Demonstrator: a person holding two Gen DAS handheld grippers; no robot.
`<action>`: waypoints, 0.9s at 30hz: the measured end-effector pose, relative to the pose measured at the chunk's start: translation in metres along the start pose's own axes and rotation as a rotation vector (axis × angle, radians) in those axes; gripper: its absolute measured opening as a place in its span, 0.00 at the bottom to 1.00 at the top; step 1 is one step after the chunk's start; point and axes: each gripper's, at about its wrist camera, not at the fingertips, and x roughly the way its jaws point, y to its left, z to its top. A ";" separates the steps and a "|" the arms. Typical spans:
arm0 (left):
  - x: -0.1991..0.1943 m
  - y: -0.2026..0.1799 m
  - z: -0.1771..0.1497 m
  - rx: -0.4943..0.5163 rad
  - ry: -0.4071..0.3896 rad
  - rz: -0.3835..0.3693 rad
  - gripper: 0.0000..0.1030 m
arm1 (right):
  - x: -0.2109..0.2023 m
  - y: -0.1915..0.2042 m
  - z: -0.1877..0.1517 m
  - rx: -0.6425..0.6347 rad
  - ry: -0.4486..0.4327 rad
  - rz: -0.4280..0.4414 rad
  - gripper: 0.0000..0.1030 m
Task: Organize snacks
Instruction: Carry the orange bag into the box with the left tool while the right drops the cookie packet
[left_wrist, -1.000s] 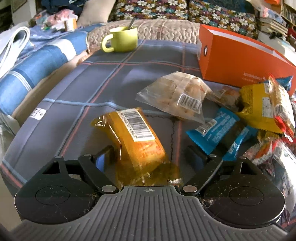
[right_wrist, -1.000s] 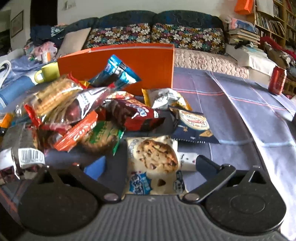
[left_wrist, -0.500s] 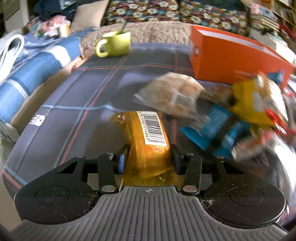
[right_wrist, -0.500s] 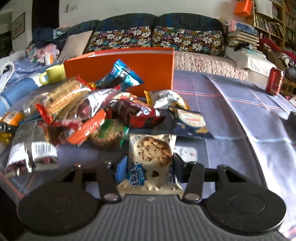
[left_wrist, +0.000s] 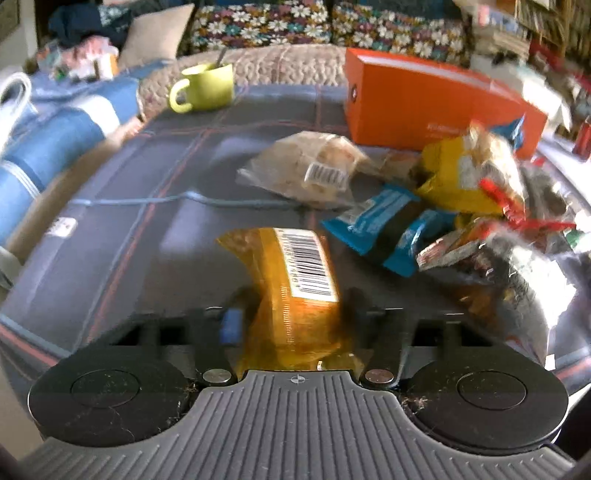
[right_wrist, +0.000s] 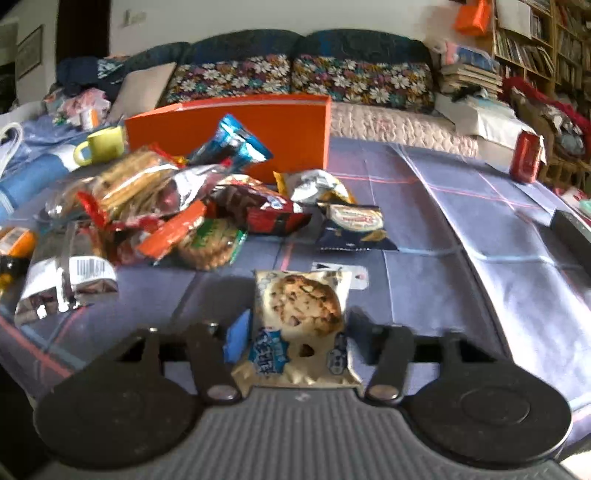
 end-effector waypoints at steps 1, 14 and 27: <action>-0.001 0.000 0.002 0.002 0.004 0.012 0.01 | -0.002 0.000 0.000 0.003 0.002 0.011 0.50; -0.024 0.014 0.096 -0.088 -0.125 -0.116 0.00 | 0.009 -0.005 0.126 0.029 -0.222 0.195 0.50; 0.108 -0.086 0.249 0.054 -0.164 -0.172 0.01 | 0.163 0.007 0.236 -0.062 -0.247 0.184 0.50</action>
